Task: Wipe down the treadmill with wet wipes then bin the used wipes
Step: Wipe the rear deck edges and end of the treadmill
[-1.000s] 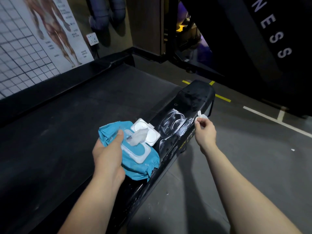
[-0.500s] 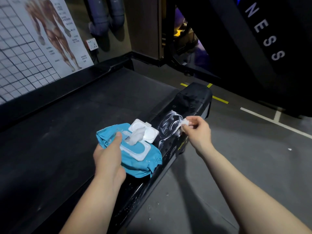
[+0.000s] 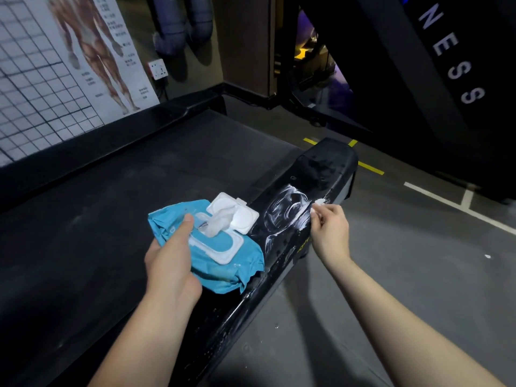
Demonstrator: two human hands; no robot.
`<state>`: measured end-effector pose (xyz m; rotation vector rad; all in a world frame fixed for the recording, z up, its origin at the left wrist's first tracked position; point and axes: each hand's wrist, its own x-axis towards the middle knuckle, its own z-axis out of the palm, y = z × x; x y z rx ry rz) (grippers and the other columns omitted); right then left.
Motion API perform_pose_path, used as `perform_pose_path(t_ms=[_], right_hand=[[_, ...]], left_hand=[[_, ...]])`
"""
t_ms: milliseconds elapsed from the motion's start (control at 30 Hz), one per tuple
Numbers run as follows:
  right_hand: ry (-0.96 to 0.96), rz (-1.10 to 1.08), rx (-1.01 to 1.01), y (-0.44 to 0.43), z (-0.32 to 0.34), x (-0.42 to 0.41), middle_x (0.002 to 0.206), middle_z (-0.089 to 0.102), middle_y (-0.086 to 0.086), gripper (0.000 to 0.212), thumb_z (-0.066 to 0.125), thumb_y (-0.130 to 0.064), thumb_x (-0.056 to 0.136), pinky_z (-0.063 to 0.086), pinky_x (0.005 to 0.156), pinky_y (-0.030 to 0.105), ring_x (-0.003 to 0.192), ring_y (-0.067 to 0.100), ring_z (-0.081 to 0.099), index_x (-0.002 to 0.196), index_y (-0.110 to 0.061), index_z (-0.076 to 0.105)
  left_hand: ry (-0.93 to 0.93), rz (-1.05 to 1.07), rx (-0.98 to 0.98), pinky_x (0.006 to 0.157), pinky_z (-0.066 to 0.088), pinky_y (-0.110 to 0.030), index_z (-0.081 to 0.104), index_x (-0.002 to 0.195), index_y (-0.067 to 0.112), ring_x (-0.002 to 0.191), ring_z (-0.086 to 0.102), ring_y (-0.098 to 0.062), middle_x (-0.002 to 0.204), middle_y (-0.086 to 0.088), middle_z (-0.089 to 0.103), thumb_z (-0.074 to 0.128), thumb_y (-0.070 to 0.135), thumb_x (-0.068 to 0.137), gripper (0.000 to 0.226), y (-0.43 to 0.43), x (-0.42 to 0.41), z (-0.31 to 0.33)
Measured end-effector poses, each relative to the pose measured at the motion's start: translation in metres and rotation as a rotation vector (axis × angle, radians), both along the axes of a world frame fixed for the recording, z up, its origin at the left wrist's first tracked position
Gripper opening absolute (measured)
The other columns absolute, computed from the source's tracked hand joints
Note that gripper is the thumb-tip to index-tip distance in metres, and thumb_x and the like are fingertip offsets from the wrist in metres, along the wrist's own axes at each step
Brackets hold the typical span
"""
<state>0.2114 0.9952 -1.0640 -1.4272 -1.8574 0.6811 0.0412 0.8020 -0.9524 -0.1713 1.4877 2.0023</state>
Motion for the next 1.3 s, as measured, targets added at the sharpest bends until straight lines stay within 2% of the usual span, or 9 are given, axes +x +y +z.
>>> perform_pose_path(t_ms=[167,300,433,600,767,867,1000,1133,1300], right_hand=[[-0.209,0.202,0.096,-0.028,0.008,0.008,0.095,0.053,0.004,0.02,0.061,-0.016,0.098,0.039,0.075,0.026,0.089,0.028,0.06,0.11,-0.011,0.075],[-0.295,0.32,0.106,-0.044,0.017,0.01,0.093,0.056,0.003,0.018,0.062,-0.02,0.096,0.049,0.074,0.035,0.091,0.026,0.059,0.105,-0.016,0.076],[-0.124,0.211,0.045,-0.024,0.033,0.015,0.084,0.065,0.007,0.014,0.065,-0.018,0.091,0.04,0.072,0.031,0.082,0.024,0.06,0.089,-0.011,0.077],[0.115,-0.096,-0.131,0.012,0.033,0.025,0.102,0.076,-0.002,0.018,0.065,-0.024,0.093,0.041,0.078,0.022,0.085,0.014,0.063,0.105,-0.023,0.079],[0.167,-0.139,-0.152,0.027,0.018,0.015,0.117,0.074,0.001,0.026,0.06,-0.021,0.098,0.041,0.089,0.021,0.109,0.021,0.065,0.119,-0.017,0.074],[0.105,-0.074,-0.103,0.028,0.009,0.008,0.122,0.071,0.007,0.027,0.057,-0.013,0.099,0.039,0.093,0.019,0.116,0.025,0.062,0.121,-0.012,0.072],[-0.105,0.121,0.121,0.025,0.001,0.003,0.105,0.074,0.009,0.028,0.054,0.007,0.087,0.044,0.083,0.03,0.101,0.036,0.062,0.1,-0.006,0.075],[-0.272,0.261,0.199,0.017,-0.001,0.001,0.1,0.074,-0.006,0.033,0.059,0.006,0.085,0.035,0.078,0.029,0.094,0.03,0.052,0.096,-0.018,0.079],[-0.424,0.581,0.251,-0.007,0.017,-0.005,0.085,0.071,0.002,0.024,0.064,-0.001,0.082,0.042,0.081,0.037,0.083,0.034,0.057,0.088,-0.019,0.079]], left_hand=[[0.01,0.012,0.029,0.092,0.062,-0.053,0.074,0.12,0.017,0.095,0.079,-0.026,0.107,-0.005,0.081,0.08,0.017,0.094,0.026,-0.001,0.002,0.006],[0.023,0.021,0.008,0.092,0.062,-0.054,0.075,0.12,0.017,0.094,0.079,-0.027,0.106,-0.006,0.081,0.08,0.018,0.094,0.027,-0.005,0.002,0.007],[0.01,0.025,-0.009,0.089,0.063,-0.055,0.075,0.12,0.017,0.091,0.08,-0.027,0.105,-0.006,0.081,0.08,0.019,0.094,0.027,-0.007,0.0,0.006],[0.002,0.012,-0.026,0.082,0.064,-0.049,0.076,0.118,0.015,0.087,0.08,-0.025,0.105,-0.006,0.081,0.08,0.021,0.094,0.026,-0.006,-0.001,0.005],[-0.003,-0.001,-0.046,0.084,0.064,-0.049,0.077,0.117,0.016,0.086,0.08,-0.025,0.104,-0.005,0.082,0.082,0.023,0.093,0.025,-0.005,-0.001,0.002],[0.006,0.001,-0.047,0.081,0.064,-0.047,0.076,0.117,0.017,0.085,0.08,-0.024,0.104,-0.004,0.082,0.081,0.023,0.093,0.025,-0.006,-0.003,0.001],[0.014,0.021,-0.039,0.079,0.065,-0.046,0.076,0.118,0.017,0.085,0.08,-0.023,0.103,-0.003,0.082,0.081,0.022,0.094,0.025,-0.005,-0.008,0.002],[0.01,0.039,-0.027,0.079,0.065,-0.047,0.076,0.118,0.018,0.085,0.08,-0.023,0.104,-0.003,0.082,0.081,0.023,0.094,0.025,-0.006,-0.013,0.005],[0.011,0.056,-0.024,0.084,0.064,-0.051,0.076,0.117,0.018,0.085,0.08,-0.024,0.102,-0.003,0.082,0.081,0.023,0.094,0.025,-0.008,-0.017,0.007]])
